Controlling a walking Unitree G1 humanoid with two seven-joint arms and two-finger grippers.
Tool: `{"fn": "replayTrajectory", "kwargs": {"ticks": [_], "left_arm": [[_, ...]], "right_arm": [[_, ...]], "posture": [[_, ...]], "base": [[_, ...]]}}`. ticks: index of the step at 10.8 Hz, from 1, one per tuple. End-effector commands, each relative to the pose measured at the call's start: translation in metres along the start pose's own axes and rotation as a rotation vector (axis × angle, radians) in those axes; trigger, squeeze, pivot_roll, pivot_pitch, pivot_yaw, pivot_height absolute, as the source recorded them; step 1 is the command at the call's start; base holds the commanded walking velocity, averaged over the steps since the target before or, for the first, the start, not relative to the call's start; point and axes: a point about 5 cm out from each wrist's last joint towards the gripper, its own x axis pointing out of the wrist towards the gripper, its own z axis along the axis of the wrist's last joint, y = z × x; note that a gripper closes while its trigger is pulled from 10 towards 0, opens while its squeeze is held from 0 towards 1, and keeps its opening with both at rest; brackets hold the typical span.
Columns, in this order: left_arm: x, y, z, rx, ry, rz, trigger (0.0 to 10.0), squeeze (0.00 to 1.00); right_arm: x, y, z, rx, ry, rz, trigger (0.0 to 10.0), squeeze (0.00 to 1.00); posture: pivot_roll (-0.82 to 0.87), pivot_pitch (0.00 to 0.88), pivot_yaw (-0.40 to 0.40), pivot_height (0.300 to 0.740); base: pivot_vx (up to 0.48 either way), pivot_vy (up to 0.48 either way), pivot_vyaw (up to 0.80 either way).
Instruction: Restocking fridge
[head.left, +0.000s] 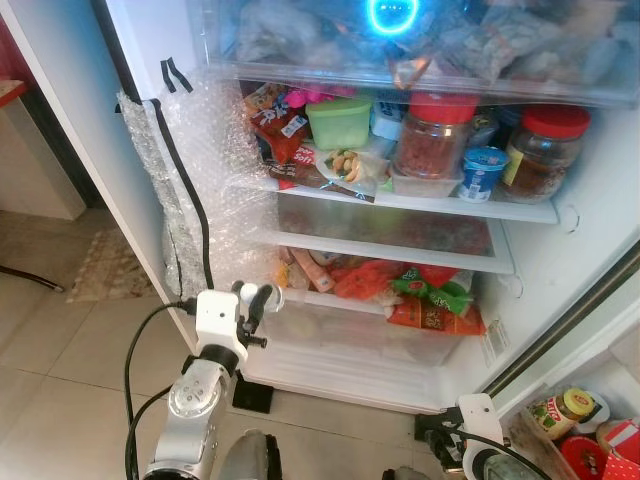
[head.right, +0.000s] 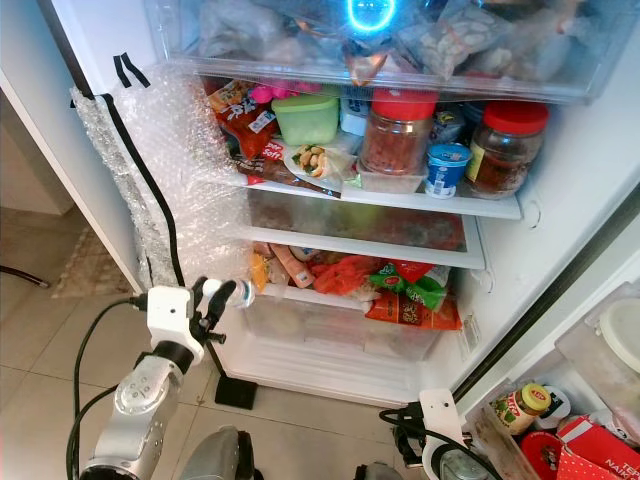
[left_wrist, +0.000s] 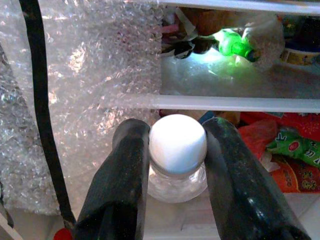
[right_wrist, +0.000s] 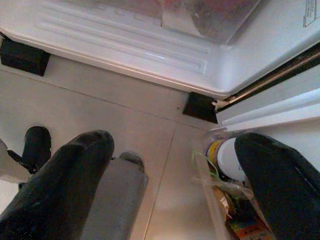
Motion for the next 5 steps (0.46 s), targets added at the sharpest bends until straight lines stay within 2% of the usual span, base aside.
{"fn": "replayTrajectory", "kwargs": {"ticks": [1, 5], "left_arm": [[0.0023, 0.0015, 0.0078, 0.011, -0.037, 0.003, 10.0, 0.00], [0.0019, -0.0014, 0.0060, 0.004, -0.027, -0.011, 10.0, 0.00]], "right_arm": [[-0.0006, -0.0013, -0.0026, 0.006, 0.013, -0.002, 10.0, 0.00], [-0.0006, -0.0012, -0.0028, 0.010, 0.012, -0.005, 10.0, 0.00]], "posture": [[-0.02, 0.058, -0.004, 0.655], [-0.02, 0.058, -0.002, 0.655]], "base": [[0.266, 0.000, 0.00], [0.289, 0.000, 0.00]]}}
